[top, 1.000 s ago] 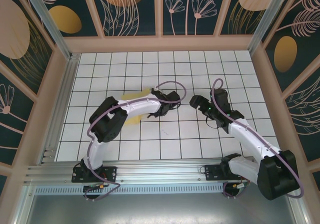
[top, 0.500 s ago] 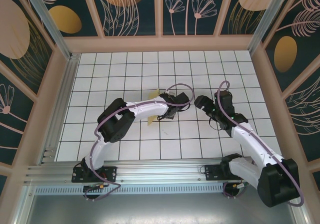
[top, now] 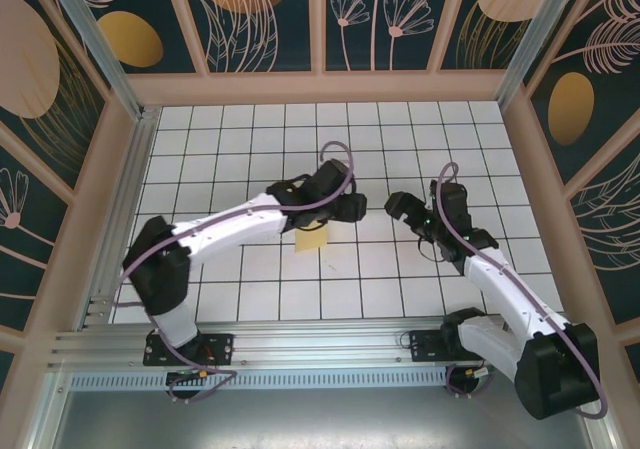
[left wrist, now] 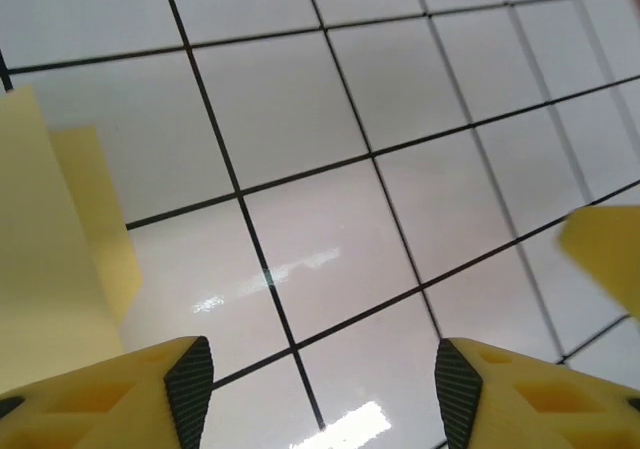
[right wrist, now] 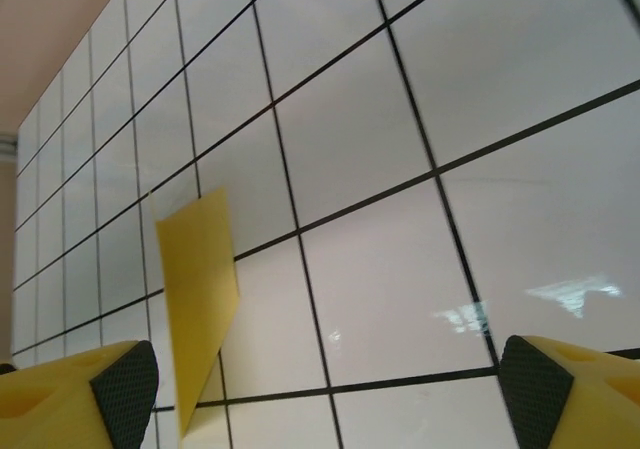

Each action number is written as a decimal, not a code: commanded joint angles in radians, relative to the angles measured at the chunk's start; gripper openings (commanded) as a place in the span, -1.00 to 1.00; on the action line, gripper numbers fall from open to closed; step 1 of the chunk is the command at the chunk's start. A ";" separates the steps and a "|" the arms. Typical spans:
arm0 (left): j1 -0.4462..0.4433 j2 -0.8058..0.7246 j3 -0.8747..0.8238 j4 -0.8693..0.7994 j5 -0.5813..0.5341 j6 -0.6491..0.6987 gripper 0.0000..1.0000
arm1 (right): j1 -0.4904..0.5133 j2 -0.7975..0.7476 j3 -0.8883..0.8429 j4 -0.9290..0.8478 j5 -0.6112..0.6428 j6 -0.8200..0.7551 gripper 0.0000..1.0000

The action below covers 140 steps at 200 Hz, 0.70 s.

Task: Fold a paper plane with a square sheet of paper (pick it up from the middle)
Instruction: Turn over the paper at the center of the table, then third fold the triangle at the center of the table.

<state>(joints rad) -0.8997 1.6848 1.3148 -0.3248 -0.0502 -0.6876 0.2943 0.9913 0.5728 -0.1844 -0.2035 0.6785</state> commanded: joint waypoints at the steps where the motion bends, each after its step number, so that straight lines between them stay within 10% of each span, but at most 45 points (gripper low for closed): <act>1: 0.105 -0.112 -0.173 0.160 0.119 -0.076 0.31 | 0.027 0.052 -0.021 0.104 -0.178 -0.016 0.86; 70: 0.312 -0.228 -0.460 0.292 0.169 -0.148 0.25 | 0.366 0.337 0.039 0.271 -0.157 0.157 0.83; 140: 0.376 -0.223 -0.542 0.346 0.205 -0.161 0.23 | 0.454 0.589 0.152 0.397 -0.192 0.221 0.03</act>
<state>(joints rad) -0.5411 1.4689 0.8009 -0.0238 0.1295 -0.8356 0.7429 1.5425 0.6823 0.1291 -0.3767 0.8654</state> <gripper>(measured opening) 0.617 0.580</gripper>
